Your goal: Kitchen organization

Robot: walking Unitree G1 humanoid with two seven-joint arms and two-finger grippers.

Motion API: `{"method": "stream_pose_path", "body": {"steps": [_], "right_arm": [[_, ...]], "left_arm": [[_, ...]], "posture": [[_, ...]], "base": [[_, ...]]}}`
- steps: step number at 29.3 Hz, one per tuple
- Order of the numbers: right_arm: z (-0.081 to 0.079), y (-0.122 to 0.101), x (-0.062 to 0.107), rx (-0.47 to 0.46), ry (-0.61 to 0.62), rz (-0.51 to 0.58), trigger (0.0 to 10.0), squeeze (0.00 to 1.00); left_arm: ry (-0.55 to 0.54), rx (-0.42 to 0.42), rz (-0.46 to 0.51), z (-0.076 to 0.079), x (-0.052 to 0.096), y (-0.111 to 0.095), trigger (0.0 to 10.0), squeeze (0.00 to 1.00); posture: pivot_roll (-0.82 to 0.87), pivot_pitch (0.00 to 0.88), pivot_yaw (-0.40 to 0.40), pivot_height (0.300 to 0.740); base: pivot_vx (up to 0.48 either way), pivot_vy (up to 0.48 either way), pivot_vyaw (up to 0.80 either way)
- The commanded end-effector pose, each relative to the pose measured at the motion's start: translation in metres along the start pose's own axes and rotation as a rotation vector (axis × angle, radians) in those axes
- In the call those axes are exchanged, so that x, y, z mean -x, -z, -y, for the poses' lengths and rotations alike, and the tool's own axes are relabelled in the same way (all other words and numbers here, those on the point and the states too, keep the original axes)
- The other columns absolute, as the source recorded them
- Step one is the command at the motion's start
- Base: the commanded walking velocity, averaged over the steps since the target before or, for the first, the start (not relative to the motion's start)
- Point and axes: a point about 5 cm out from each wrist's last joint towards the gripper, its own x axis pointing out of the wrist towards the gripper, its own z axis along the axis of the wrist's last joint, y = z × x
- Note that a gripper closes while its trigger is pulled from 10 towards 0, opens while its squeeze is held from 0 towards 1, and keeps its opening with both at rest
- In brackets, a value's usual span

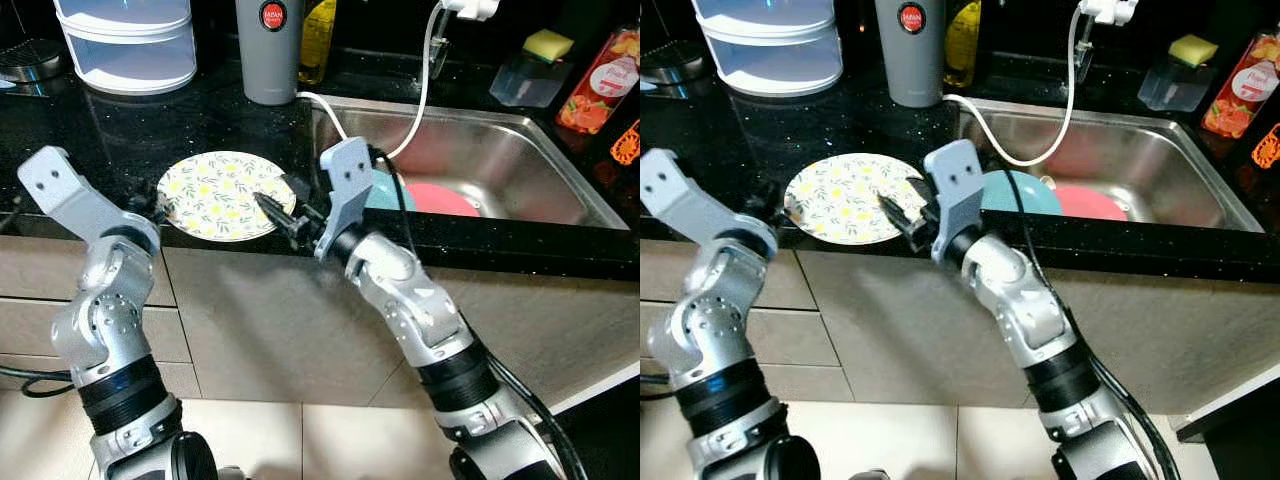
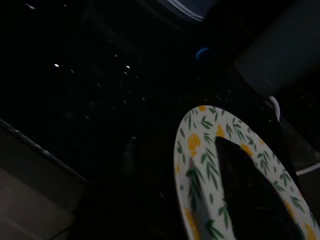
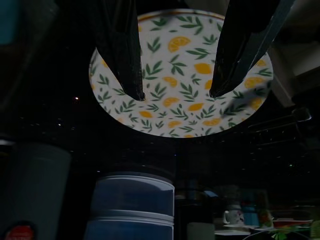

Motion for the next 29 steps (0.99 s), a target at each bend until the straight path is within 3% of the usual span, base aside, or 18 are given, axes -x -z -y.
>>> {"method": "stream_pose_path", "body": {"steps": [1, 3, 4, 6, 7, 9, 10, 13, 14, 15, 16, 22, 23, 25, 26, 29], "right_arm": [[0.004, 0.000, 0.000, 0.003, 0.019, 0.000, 10.0, 0.00], [0.005, 0.001, 0.000, 0.004, 0.025, 0.001, 10.0, 0.00], [0.006, 0.000, 0.001, 0.006, 0.029, 0.002, 10.0, 0.00], [0.006, 0.000, 0.001, 0.006, 0.029, 0.002, 10.0, 0.00], [0.006, 0.000, 0.001, 0.007, 0.033, 0.003, 10.0, 0.00], [0.007, 0.000, 0.002, 0.007, 0.038, 0.003, 10.0, 0.00], [0.009, 0.000, 0.003, 0.007, 0.046, 0.004, 10.0, 0.00], [0.010, 0.000, 0.003, 0.007, 0.048, 0.004, 10.0, 0.00], [0.010, 0.000, 0.003, 0.007, 0.049, 0.004, 10.0, 0.00], [0.010, 0.000, 0.003, 0.008, 0.049, 0.005, 10.0, 0.00], [0.010, -0.001, 0.003, 0.008, 0.048, 0.005, 10.0, 0.00], [0.010, -0.001, 0.003, 0.010, 0.048, 0.008, 10.0, 0.00], [0.011, -0.002, 0.003, 0.010, 0.050, 0.009, 10.0, 0.00], [0.011, -0.002, 0.003, 0.010, 0.050, 0.009, 10.0, 0.00], [0.012, -0.002, 0.003, 0.010, 0.052, 0.010, 10.0, 0.00], [0.012, -0.002, 0.003, 0.011, 0.054, 0.010, 10.0, 0.00]], "left_arm": [[0.012, 0.027, -0.037, 0.005, -0.002, 0.006, 10.0, 1.00], [0.018, 0.056, -0.050, 0.007, -0.004, 0.008, 10.0, 1.00], [0.019, 0.082, -0.068, 0.009, -0.005, 0.011, 10.0, 0.70], [0.019, 0.082, -0.068, 0.009, -0.005, 0.011, 10.0, 0.70], [0.024, 0.117, -0.090, 0.012, -0.006, 0.012, 10.0, 0.00], [0.033, 0.160, -0.113, 0.016, -0.006, 0.015, 10.0, 0.00], [0.053, 0.247, -0.161, 0.024, -0.007, 0.018, 8.8, 0.00], [0.061, 0.275, -0.177, 0.027, -0.008, 0.019, 8.8, 0.00], [0.063, 0.296, -0.192, 0.029, -0.008, 0.020, 7.1, 0.00], [0.065, 0.319, -0.204, 0.031, -0.009, 0.021, 7.0, 0.00], [0.060, 0.350, -0.219, 0.032, -0.010, 0.023, 5.0, 0.00], [0.047, 0.416, -0.252, 0.033, -0.010, 0.027, 3.7, 0.00], [0.046, 0.427, -0.258, 0.034, -0.010, 0.027, 2.2, 0.00], [0.046, 0.427, -0.258, 0.034, -0.010, 0.027, 2.2, 0.00], [0.043, 0.435, -0.262, 0.034, -0.011, 0.027, 0.0, 0.00], [0.041, 0.442, -0.263, 0.034, -0.011, 0.026, 0.0, 0.00]], "posture": [[0.14, 0.031, -0.075, 0.740], [0.13, 0.030, -0.072, 0.740], [0.13, 0.030, -0.071, 0.740], [0.13, 0.030, -0.071, 0.740], [0.13, 0.030, -0.071, 0.740], [0.13, 0.030, -0.070, 0.740], [0.13, 0.030, -0.071, 0.740], [0.13, 0.030, -0.071, 0.740], [0.13, 0.029, -0.071, 0.740], [0.13, 0.029, -0.071, 0.740], [0.13, 0.028, -0.070, 0.740], [0.13, 0.026, -0.068, 0.740], [0.13, 0.026, -0.068, 0.740], [0.13, 0.026, -0.068, 0.740], [0.13, 0.024, -0.068, 0.740], [0.13, 0.023, -0.068, 0.740]], "base": [[0.000, 0.000, 0.00], [0.000, 0.000, 0.00], [0.000, 0.000, 0.00], [0.000, 0.000, 0.00], [0.000, 0.000, 0.00], [0.000, 0.000, 0.00], [0.000, 0.000, 0.00], [0.000, 0.000, 0.00], [0.000, 0.000, 0.00], [0.000, 0.000, 0.00], [0.000, 0.000, 0.00], [0.000, 0.000, 0.00], [0.000, 0.000, 0.00], [0.000, 0.000, 0.00], [0.000, 0.000, 0.00], [0.000, 0.000, 0.00]]}}
